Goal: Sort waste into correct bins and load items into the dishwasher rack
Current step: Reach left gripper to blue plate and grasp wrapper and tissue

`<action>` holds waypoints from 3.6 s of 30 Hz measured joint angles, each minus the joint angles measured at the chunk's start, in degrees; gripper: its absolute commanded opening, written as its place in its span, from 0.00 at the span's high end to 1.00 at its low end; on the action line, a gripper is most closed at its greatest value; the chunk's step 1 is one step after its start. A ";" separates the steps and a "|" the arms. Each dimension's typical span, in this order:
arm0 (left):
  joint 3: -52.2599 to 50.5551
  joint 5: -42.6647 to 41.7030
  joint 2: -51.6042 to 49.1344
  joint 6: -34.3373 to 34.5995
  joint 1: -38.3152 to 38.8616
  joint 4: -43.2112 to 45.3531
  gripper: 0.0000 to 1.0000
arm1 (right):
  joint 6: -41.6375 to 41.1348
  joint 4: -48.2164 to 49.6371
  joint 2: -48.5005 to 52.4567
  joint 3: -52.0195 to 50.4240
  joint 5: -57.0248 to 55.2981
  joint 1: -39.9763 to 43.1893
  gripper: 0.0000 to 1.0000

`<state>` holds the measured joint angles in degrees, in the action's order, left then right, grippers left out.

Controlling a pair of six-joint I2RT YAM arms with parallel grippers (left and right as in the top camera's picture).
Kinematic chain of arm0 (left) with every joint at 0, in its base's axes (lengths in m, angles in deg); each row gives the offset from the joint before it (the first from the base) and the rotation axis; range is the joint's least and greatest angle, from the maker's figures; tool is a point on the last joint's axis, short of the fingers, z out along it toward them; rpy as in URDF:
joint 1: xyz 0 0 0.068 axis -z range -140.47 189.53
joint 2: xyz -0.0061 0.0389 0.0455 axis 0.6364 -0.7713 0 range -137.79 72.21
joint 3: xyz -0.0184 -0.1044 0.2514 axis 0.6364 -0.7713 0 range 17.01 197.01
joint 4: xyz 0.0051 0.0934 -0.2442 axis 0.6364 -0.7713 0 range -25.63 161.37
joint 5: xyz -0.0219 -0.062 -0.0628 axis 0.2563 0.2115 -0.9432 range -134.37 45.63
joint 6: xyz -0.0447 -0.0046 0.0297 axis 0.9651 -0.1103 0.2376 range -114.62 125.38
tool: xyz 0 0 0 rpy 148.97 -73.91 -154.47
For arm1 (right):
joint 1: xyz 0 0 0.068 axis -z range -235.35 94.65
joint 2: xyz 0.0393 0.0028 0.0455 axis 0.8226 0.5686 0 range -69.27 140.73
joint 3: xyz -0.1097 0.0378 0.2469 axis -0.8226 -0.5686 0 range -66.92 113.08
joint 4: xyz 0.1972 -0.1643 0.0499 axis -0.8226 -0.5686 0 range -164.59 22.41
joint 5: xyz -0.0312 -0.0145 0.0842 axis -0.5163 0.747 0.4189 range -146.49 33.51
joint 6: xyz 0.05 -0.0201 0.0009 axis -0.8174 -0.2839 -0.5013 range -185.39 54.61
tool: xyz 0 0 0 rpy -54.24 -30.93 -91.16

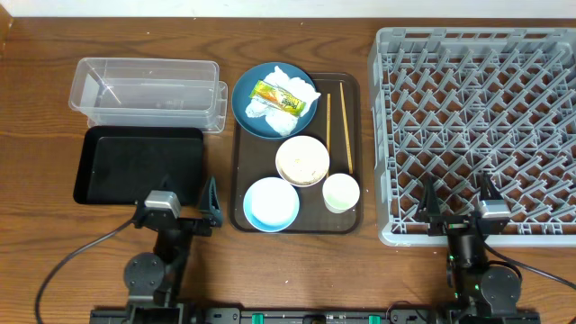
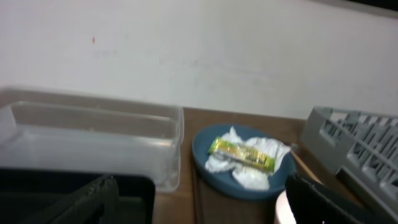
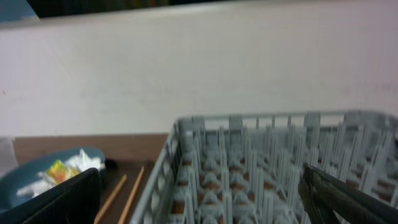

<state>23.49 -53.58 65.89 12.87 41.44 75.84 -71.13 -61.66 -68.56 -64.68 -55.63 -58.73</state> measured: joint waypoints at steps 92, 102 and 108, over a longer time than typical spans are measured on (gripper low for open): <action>102.42 5.77 -129.11 -1.29 17.86 -43.65 0.94 | 9.79 -60.98 63.43 65.00 14.64 0.00 0.01; 102.40 5.73 -120.89 0.46 16.70 -44.76 0.94 | 9.77 -60.98 63.43 65.00 14.67 0.00 0.01; 102.42 5.75 -111.08 1.31 15.10 -45.62 0.94 | 9.77 -61.00 63.43 65.00 14.80 0.00 0.01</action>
<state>125.91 -47.84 -45.19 14.18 56.54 30.22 -61.36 -122.66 -5.13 0.33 -40.83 -58.73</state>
